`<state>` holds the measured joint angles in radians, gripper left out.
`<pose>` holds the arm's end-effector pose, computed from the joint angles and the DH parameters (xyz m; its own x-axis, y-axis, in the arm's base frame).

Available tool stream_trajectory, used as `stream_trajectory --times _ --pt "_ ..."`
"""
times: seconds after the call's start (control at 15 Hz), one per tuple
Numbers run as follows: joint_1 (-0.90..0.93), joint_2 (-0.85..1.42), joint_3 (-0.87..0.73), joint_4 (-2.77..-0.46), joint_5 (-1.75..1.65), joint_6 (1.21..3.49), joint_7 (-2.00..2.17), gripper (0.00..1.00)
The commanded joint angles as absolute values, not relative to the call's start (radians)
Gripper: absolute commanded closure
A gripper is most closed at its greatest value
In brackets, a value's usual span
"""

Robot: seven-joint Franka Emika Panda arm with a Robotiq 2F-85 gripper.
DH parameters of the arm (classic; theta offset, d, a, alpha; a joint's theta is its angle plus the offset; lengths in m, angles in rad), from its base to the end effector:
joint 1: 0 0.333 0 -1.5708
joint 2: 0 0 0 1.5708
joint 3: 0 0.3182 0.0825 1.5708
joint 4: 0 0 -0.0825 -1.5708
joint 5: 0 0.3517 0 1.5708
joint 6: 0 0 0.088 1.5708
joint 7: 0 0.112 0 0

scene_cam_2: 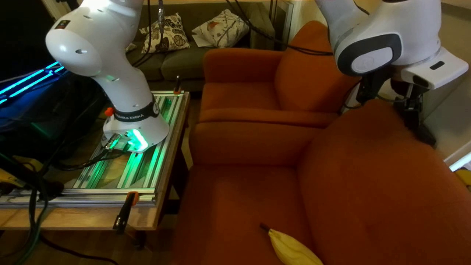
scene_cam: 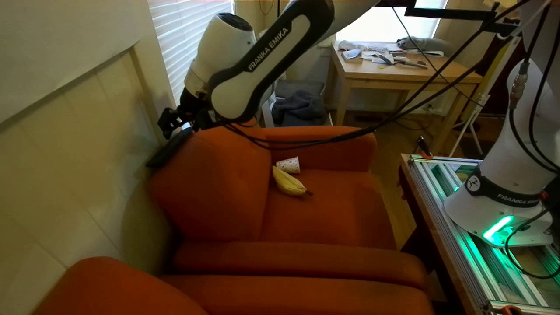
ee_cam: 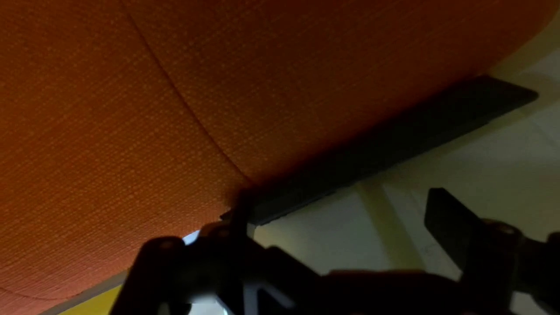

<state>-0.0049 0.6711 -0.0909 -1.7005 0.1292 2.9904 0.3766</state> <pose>0.7000 -0.0645 0.2972 0.6803 -0.5072 0.5290 -0.4495 -0.8589 -0.2455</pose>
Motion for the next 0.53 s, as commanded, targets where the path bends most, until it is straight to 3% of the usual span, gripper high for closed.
stream_trajectory --times 0.0,0.47 --pt "-0.040 0.698 -0.057 -1.660 0.159 3.009 0.309 0.00" --pt "-0.069 0.712 -0.043 -1.649 0.154 3.006 0.253 0.00"
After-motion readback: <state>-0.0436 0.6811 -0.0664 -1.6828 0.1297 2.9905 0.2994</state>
